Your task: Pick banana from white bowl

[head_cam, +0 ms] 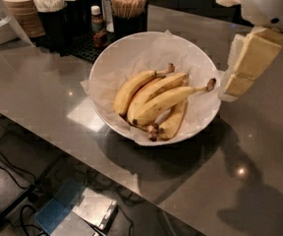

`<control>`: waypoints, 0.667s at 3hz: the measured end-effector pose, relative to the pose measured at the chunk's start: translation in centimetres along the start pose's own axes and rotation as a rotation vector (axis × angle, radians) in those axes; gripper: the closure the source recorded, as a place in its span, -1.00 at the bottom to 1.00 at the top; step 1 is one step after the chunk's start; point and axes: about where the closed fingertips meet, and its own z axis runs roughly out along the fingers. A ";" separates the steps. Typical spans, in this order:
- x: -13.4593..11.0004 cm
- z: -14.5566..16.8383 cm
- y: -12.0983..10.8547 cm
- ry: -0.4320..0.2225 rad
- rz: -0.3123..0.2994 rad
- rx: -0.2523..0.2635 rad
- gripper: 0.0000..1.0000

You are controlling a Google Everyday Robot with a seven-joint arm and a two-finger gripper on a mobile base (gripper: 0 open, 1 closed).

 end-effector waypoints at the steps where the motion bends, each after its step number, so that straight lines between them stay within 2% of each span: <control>1: -2.6 -0.4 -0.8 -0.060 -0.025 0.027 -1.00; 2: -1.8 2.0 -1.5 -0.077 -0.008 0.001 -1.00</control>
Offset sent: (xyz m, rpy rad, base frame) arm 0.0477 0.0157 -0.0432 0.0950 0.0486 0.0303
